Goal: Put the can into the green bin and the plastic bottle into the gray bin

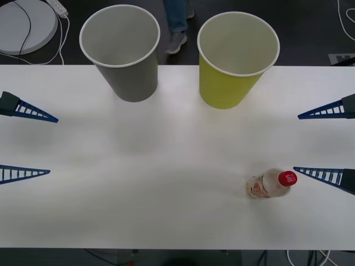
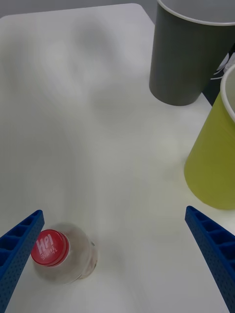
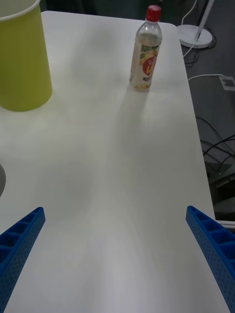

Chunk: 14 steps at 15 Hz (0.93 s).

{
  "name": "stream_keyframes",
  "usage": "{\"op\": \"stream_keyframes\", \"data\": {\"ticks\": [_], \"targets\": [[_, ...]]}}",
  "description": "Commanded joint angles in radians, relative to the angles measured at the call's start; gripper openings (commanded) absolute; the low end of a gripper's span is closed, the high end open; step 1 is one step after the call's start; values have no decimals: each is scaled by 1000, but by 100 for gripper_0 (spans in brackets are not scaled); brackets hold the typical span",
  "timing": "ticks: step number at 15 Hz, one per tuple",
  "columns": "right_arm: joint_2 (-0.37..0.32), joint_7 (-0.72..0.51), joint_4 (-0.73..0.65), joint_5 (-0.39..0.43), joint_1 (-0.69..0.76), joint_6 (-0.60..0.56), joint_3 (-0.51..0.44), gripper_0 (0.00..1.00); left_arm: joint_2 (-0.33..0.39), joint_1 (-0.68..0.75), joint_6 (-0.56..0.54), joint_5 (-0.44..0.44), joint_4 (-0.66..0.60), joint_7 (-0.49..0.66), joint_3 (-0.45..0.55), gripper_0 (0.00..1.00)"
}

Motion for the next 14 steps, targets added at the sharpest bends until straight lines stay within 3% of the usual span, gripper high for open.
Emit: {"op": "stream_keyframes", "data": {"ticks": [1, 3, 5, 6, 14], "targets": [[0, 0, 0, 0, 0, 0, 0, 100, 0, 0, 0, 0, 0, 0, 0, 100], [0, 0, 0, 0, 0, 0, 0, 100, 0, 0, 0, 0, 0, 0, 0, 100], [72, -6, 3, -43, 18, 6, 11, 100, 0, 0, 0, 0, 0, 0, 0, 100], [75, 5, 17, -103, 20, 8, 11, 100, 0, 0, 0, 0, 0, 0, 0, 100], [57, 51, 20, -112, 54, 60, 8, 100, 0, 0, 0, 0, 0, 0, 0, 100]]}}
